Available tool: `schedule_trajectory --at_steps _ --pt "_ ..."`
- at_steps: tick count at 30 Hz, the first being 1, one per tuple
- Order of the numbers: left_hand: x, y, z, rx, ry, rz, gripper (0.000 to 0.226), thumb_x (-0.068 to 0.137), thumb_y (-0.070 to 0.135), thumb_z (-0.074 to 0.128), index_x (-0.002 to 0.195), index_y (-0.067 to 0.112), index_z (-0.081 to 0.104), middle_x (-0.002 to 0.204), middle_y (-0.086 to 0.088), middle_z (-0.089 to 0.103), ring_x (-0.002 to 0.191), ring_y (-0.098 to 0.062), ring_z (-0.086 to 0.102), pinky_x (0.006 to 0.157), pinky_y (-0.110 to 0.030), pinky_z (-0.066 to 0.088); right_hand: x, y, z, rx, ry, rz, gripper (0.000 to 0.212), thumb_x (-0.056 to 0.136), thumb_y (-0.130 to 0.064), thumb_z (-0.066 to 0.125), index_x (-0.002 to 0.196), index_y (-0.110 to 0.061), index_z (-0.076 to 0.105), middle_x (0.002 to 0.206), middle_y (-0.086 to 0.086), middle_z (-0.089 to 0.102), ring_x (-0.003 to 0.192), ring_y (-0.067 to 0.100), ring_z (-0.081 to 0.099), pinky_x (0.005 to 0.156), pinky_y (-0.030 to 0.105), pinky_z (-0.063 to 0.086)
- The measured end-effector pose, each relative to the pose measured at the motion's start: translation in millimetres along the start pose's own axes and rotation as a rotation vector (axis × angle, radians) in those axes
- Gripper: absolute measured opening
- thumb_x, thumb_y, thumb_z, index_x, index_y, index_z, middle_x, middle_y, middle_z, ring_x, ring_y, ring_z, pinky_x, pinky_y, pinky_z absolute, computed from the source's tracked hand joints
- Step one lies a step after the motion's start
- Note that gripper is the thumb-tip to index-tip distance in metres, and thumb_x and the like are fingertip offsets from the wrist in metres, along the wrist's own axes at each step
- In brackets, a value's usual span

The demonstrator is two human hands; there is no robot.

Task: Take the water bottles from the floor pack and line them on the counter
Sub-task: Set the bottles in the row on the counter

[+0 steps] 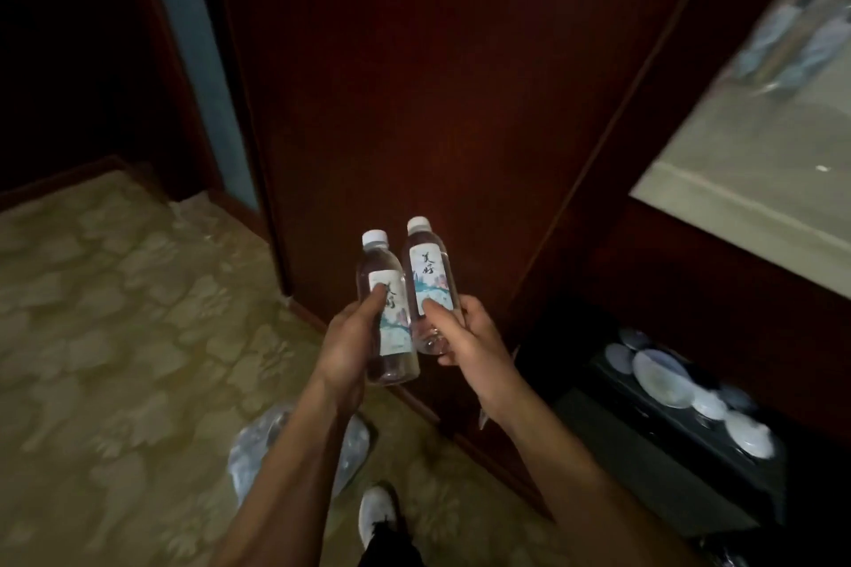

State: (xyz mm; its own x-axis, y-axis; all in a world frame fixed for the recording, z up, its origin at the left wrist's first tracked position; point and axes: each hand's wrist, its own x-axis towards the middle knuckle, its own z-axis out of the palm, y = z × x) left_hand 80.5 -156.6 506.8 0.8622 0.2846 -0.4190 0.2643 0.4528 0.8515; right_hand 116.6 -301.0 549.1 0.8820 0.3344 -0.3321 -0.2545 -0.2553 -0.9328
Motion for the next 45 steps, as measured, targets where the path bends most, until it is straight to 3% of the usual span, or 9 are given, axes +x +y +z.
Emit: schedule_trajectory --at_steps 2,6,11,18,24,31,37,42,45 --pt "-17 15 29 0.013 -0.068 0.061 0.043 0.094 0.044 0.062 0.124 0.013 0.067 0.110 -0.014 0.077 0.099 -0.033 0.075 0.085 -0.044 0.058 -22 -17 -26 0.011 0.015 -0.078 0.038 0.091 -0.039 0.066 0.124 -0.026 0.053 0.099 -0.008 0.075 0.083 0.005 0.071 0.070 0.024 0.048" --pt "-51 53 89 0.073 -0.201 0.235 0.041 0.090 0.037 0.069 0.126 0.018 0.063 0.110 -0.007 0.077 0.100 -0.028 0.075 0.095 -0.052 0.056 -57 -55 -82 0.060 0.106 -0.251 0.042 0.088 -0.023 0.072 0.125 -0.023 0.053 0.102 -0.005 0.075 0.085 0.008 0.074 0.064 0.016 0.052" --pt "-77 100 170 0.136 -0.344 0.453 0.037 0.090 0.026 0.071 0.125 0.014 0.063 0.112 -0.008 0.076 0.099 -0.025 0.075 0.088 -0.045 0.060 -84 -91 -153 0.133 0.219 -0.458 0.047 0.087 -0.001 0.069 0.125 -0.020 0.049 0.100 0.001 0.076 0.090 0.015 0.074 0.069 0.021 0.057" --pt "-71 124 306 0.197 -0.469 0.650 0.034 0.087 0.011 0.074 0.119 0.007 0.063 0.107 -0.009 0.077 0.098 -0.024 0.075 0.085 -0.037 0.062 -84 -131 -274 0.093 0.452 -0.632 0.052 0.082 -0.015 0.077 0.126 -0.022 0.051 0.116 -0.001 0.067 0.097 0.006 0.070 0.080 0.029 0.060" --pt "-48 115 431 0.229 -0.613 0.662 0.038 0.086 0.010 0.075 0.122 0.011 0.064 0.111 -0.010 0.076 0.100 -0.026 0.075 0.080 -0.040 0.063 -75 -140 -395 0.083 0.590 -0.689 0.052 0.078 -0.024 0.080 0.123 -0.025 0.053 0.095 -0.014 0.072 0.088 0.009 0.073 0.075 0.035 0.061" --pt "-16 101 535 0.270 -0.636 0.686 0.039 0.083 0.006 0.077 0.119 0.017 0.067 0.106 -0.001 0.078 0.092 -0.015 0.076 0.073 -0.029 0.062 -38 -135 -503 0.142 0.641 -0.728 0.050 0.078 -0.007 0.080 0.121 -0.016 0.056 0.106 -0.001 0.072 0.096 0.016 0.071 0.076 0.031 0.060" --pt "27 91 578 0.406 -0.572 0.766 0.046 0.081 0.009 0.081 0.123 0.019 0.067 0.112 -0.005 0.075 0.099 -0.018 0.074 0.084 -0.040 0.062 10 -114 -545 0.189 0.673 -0.677 0.051 0.077 -0.007 0.081 0.121 -0.017 0.058 0.109 -0.001 0.072 0.095 0.010 0.071 0.071 0.026 0.059" --pt "62 84 591 0.463 -0.532 0.752 0.035 0.081 0.003 0.079 0.110 0.021 0.071 0.099 0.005 0.078 0.087 -0.001 0.073 0.074 -0.027 0.061 52 -101 -565 0.146 0.699 -0.618 0.043 0.075 0.000 0.081 0.107 -0.022 0.060 0.099 -0.003 0.074 0.085 0.003 0.071 0.075 0.024 0.057" --pt "83 85 599 0.434 -0.525 0.691 0.038 0.080 -0.003 0.078 0.113 0.013 0.070 0.101 -0.005 0.079 0.091 -0.019 0.075 0.076 -0.036 0.063 74 -104 -574 0.085 0.706 -0.598 0.044 0.075 -0.002 0.082 0.106 -0.023 0.059 0.098 -0.009 0.072 0.082 -0.003 0.070 0.076 0.024 0.057"
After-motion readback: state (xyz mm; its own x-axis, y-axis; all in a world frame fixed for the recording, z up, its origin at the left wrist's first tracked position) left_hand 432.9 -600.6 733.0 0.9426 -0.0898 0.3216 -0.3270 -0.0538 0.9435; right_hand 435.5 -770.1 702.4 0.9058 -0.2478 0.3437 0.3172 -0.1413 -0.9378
